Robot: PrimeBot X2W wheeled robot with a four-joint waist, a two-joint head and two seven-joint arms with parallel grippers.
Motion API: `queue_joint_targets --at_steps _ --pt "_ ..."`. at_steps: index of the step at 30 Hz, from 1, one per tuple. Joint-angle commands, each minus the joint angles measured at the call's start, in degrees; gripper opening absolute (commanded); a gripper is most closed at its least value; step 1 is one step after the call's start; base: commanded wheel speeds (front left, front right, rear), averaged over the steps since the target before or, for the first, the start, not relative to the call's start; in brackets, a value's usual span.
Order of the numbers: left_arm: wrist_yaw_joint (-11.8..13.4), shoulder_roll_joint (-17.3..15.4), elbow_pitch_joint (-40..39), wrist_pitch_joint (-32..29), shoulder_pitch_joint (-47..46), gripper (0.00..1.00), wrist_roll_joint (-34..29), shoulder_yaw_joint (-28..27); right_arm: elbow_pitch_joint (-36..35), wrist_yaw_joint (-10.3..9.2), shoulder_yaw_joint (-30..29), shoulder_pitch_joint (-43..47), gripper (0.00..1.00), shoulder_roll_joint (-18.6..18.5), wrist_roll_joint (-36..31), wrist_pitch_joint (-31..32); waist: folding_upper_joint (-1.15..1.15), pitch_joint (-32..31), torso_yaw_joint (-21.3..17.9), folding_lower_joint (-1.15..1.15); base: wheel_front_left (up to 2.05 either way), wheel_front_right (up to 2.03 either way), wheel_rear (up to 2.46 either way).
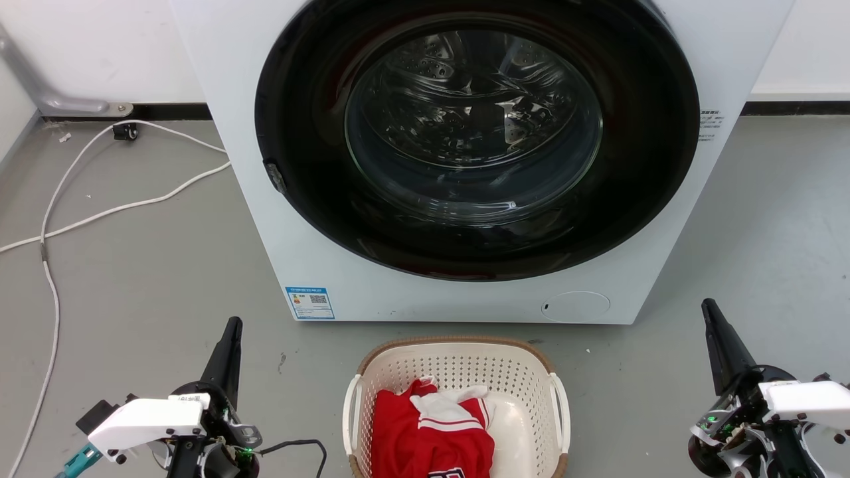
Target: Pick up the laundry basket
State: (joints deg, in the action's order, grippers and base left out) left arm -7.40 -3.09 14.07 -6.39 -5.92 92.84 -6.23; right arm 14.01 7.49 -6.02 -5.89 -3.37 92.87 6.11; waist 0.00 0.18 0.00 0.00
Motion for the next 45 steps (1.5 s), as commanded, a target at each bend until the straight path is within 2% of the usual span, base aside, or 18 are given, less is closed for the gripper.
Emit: queue_joint_targets --at_steps 1,36,37,45 --pt "-0.21 0.03 0.06 -0.07 -0.62 0.00 -0.40 -0.22 0.05 0.00 -0.11 -0.61 0.00 0.20 -0.16 0.24 0.00 0.00 0.00 0.00 0.00 0.00 0.00" --pt "-0.22 0.13 0.07 -0.24 -0.64 0.00 -0.36 -0.34 0.06 0.00 -0.31 -0.64 0.00 0.34 -0.36 0.37 0.00 0.00 0.00 0.00 0.00 0.00 0.00" --pt "0.01 0.10 0.14 0.04 0.08 1.00 -0.34 -0.11 0.14 0.00 -0.21 0.08 1.00 0.15 -0.16 0.19 0.00 0.00 0.00 0.00 0.00 0.00 0.00" --pt "0.06 0.33 0.19 1.59 1.83 1.00 -1.77 0.48 0.17 -0.01 0.71 1.82 1.00 0.35 -0.86 -1.36 0.00 -0.01 -0.04 0.00 0.00 0.00 0.00"
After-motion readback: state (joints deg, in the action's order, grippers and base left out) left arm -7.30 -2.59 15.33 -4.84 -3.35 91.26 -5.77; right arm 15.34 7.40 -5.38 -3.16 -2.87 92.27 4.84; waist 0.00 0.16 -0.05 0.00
